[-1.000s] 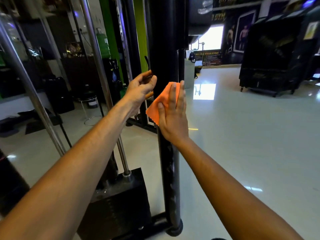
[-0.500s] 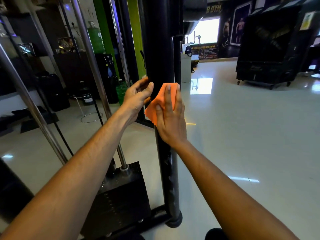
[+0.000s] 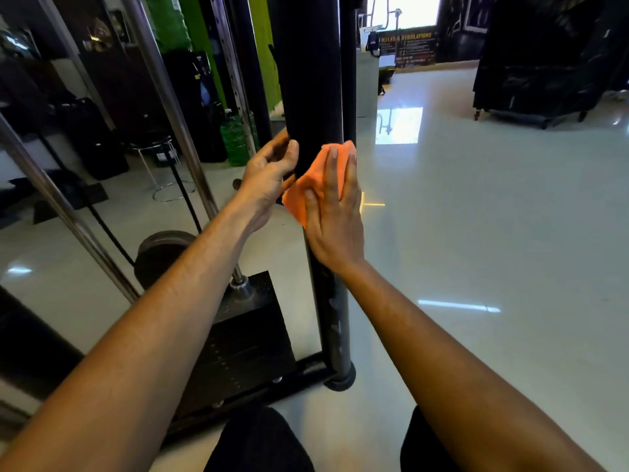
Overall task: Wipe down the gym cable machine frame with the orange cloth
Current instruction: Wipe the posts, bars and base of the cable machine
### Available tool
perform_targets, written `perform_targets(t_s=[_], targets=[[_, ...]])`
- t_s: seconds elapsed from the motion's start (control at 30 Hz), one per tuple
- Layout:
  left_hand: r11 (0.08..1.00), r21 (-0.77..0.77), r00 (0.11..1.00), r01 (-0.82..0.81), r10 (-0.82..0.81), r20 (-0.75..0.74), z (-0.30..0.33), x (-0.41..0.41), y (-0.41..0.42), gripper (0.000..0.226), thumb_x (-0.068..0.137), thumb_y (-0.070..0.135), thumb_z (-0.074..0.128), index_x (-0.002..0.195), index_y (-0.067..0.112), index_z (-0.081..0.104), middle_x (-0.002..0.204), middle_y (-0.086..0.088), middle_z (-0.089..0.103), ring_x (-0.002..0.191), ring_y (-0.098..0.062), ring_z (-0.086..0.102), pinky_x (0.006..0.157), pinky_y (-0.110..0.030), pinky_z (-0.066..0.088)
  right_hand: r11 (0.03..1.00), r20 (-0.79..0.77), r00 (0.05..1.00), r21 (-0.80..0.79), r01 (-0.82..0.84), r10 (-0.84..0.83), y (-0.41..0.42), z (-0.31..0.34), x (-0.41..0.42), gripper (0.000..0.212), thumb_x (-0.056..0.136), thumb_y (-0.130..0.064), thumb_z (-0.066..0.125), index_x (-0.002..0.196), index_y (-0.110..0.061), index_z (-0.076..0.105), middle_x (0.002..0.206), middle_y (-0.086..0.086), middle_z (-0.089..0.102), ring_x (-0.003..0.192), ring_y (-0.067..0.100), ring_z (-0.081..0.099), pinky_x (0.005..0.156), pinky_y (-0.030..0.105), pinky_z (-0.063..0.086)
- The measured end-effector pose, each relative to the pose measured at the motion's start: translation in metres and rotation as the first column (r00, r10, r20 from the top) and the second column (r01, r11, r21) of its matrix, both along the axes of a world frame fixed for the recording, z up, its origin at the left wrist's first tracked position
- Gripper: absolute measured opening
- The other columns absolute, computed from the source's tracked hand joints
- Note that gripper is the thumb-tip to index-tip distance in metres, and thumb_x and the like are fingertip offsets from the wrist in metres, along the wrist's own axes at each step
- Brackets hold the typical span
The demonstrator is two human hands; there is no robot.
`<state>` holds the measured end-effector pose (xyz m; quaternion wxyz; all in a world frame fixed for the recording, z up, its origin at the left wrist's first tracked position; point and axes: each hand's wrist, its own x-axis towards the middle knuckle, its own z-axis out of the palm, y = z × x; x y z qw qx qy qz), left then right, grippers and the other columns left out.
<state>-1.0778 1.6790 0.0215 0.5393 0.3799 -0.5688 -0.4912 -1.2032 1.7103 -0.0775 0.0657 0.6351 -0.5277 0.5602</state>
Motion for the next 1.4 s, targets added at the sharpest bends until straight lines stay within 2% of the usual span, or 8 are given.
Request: perform_targets(t_s=[0.17,0.4,0.57,0.77,0.9,1.1,1.27,1.4], targets=[[1.000,0.030,1.000,0.010,-0.010,0.004,-0.025,0.000,0.002,0.025,0.106,0.026,0.069,0.131,0.030,0.064,0.133,0.009,0.070,0.134,-0.014,0.062,0.119,-0.040,0.048,0.978,-0.037,0.999,0.207,-0.027,0.035,0.020,-0.106,-0.002,0.087,0.116,-0.049,0.045,0.165,-0.045,-0.027,0.179,0.004,-0.024,0.168,0.034,0.001,0.120,0.069,0.041],[0.999,0.046,1.000,0.017,-0.019,0.022,-0.034,0.004,0.002,0.025,0.106,0.030,0.069,0.130,0.034,0.061,0.131,0.017,0.065,0.136,-0.009,0.058,0.107,-0.029,0.051,0.998,0.059,0.998,0.049,0.028,-0.031,-0.007,-0.034,0.010,0.079,0.116,-0.048,0.046,0.169,-0.026,-0.008,0.181,0.013,-0.005,0.167,0.034,0.011,0.126,0.051,0.026],[1.000,0.017,1.000,0.023,-0.022,-0.014,-0.053,0.001,0.006,0.056,0.093,0.039,0.078,0.145,0.024,0.062,0.149,-0.001,0.065,0.142,-0.019,0.058,0.121,-0.044,0.047,0.979,-0.032,0.999,0.206,-0.003,0.010,0.019,-0.133,0.001,0.089,0.116,-0.046,0.049,0.167,-0.041,-0.024,0.180,0.005,-0.021,0.168,0.034,0.003,0.122,0.069,0.039],[0.997,0.073,1.000,-0.016,0.016,0.002,-0.080,-0.001,0.011,0.029,0.106,0.025,0.069,0.133,0.032,0.060,0.126,0.019,0.067,0.118,0.005,0.063,0.097,-0.020,0.054,0.986,0.041,0.999,0.166,-0.033,0.026,0.010,-0.120,0.005,0.088,0.116,-0.046,0.047,0.168,-0.030,-0.022,0.180,0.011,-0.017,0.167,0.036,0.003,0.124,0.068,0.035],[0.995,0.090,0.999,-0.046,0.048,-0.019,-0.106,-0.004,0.014,0.038,0.105,0.024,0.070,0.141,0.027,0.059,0.123,0.020,0.066,0.112,0.009,0.062,0.113,-0.027,0.050,0.994,0.072,0.997,0.112,-0.011,0.003,0.003,-0.107,0.007,0.085,0.115,-0.044,0.049,0.169,-0.027,-0.014,0.181,0.012,-0.012,0.167,0.034,0.011,0.122,0.064,0.040],[0.996,0.085,0.998,-0.031,0.027,0.049,-0.139,-0.002,0.018,0.038,0.107,0.026,0.068,0.143,0.031,0.059,0.130,0.019,0.067,0.122,0.003,0.062,0.116,-0.033,0.050,0.959,-0.058,0.995,0.278,-0.057,0.076,0.026,-0.213,-0.010,0.097,0.115,-0.045,0.052,0.162,-0.046,-0.033,0.180,0.007,-0.021,0.167,0.035,0.010,0.120,0.066,0.043],[0.995,0.093,0.998,-0.033,0.028,0.053,-0.164,0.000,0.019,0.043,0.106,0.029,0.070,0.148,0.028,0.060,0.142,0.011,0.068,0.137,-0.006,0.059,0.122,-0.040,0.046,0.972,0.058,0.997,0.227,-0.066,0.054,0.012,-0.180,-0.003,0.090,0.115,-0.049,0.049,0.168,-0.033,-0.022,0.181,0.006,-0.015,0.166,0.034,0.010,0.124,0.065,0.037],[0.998,0.056,0.999,-0.042,0.042,-0.002,-0.177,0.000,0.015,0.050,0.103,0.030,0.072,0.151,0.021,0.058,0.145,0.004,0.068,0.140,-0.012,0.060,0.123,-0.043,0.045,0.965,-0.102,0.989,0.249,-0.079,0.107,0.016,-0.216,-0.027,0.089,0.114,-0.051,0.049,0.169,-0.027,-0.016,0.181,0.010,-0.012,0.163,0.033,0.022,0.122,0.054,0.043]])
